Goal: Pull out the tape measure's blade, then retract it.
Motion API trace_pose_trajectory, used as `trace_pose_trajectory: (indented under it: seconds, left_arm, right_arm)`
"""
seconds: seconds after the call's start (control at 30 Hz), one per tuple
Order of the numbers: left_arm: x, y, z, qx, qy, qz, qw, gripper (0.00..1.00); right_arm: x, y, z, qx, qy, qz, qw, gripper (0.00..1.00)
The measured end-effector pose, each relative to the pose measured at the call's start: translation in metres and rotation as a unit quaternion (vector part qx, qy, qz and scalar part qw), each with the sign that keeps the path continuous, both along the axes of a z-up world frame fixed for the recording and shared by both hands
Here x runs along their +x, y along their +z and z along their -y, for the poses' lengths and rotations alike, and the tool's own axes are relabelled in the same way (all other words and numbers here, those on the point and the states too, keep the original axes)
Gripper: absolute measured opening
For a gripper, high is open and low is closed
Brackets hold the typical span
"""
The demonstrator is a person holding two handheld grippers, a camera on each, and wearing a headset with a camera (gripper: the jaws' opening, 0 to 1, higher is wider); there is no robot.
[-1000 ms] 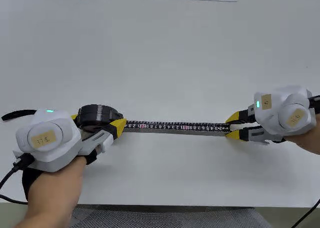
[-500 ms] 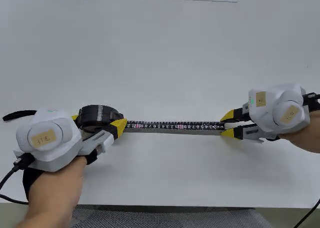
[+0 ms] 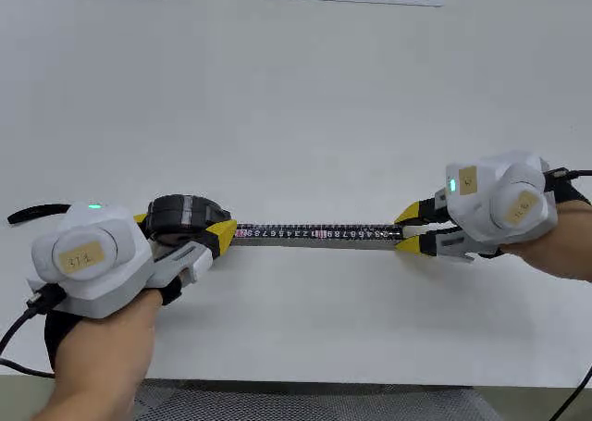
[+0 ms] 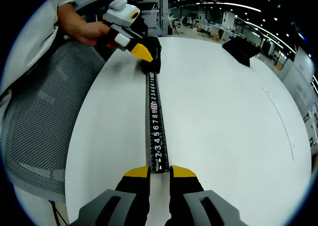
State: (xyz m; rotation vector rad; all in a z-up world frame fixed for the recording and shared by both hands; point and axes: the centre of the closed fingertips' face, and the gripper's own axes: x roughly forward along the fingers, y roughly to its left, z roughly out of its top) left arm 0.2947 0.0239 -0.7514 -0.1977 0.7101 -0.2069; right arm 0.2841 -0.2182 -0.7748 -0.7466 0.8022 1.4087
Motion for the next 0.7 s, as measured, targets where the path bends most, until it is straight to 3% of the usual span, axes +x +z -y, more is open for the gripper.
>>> trace_pose_trajectory:
  seconds: [0.7]
  left_arm:
    - [0.0, -0.002, -0.001, -0.011, 0.0, -0.002, 0.9999, 0.59]
  right_arm:
    - [0.002, -0.003, -0.034, 0.024, 0.011, -0.011, 0.9996, 0.11]
